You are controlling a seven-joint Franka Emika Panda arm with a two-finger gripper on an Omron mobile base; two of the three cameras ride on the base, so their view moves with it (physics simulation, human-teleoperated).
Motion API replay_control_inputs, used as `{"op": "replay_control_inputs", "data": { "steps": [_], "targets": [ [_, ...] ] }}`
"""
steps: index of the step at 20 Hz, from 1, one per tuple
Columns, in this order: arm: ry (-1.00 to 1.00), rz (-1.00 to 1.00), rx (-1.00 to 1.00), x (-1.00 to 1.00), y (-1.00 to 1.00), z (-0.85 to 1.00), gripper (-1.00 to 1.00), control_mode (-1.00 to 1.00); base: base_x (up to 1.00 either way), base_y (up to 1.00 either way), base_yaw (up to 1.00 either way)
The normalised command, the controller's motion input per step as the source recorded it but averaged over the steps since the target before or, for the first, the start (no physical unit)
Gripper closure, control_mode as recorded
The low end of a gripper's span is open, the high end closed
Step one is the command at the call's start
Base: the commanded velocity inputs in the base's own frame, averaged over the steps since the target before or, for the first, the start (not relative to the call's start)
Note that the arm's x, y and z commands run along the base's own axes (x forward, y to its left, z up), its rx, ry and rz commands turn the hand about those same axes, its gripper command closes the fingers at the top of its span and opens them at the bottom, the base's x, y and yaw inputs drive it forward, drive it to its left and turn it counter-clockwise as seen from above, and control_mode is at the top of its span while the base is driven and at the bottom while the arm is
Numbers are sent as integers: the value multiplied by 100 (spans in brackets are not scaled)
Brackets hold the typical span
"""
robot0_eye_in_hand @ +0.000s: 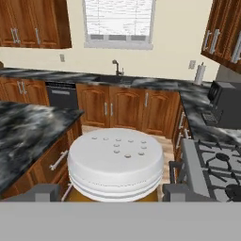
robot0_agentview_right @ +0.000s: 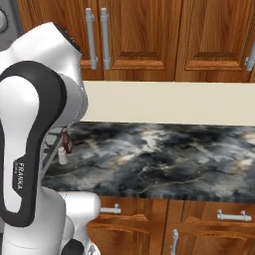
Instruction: Collect the turmeric, ketchup, and shaker from the cabinet and place them next to the stove.
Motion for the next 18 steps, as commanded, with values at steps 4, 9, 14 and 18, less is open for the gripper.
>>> {"op": "replay_control_inputs", "data": {
  "steps": [4,9,14,18],
  "targets": [
    [0,-1,0,32,-5,-24,100,-100,0,0,0],
    [-5,2,0,1,-21,-42,100,-100,0,0,0],
    [-7,3,0,11,-18,-34,100,-100,0,0,0],
    [-7,0,0,36,-11,-28,100,-100,0,0,0]
  ]
}}
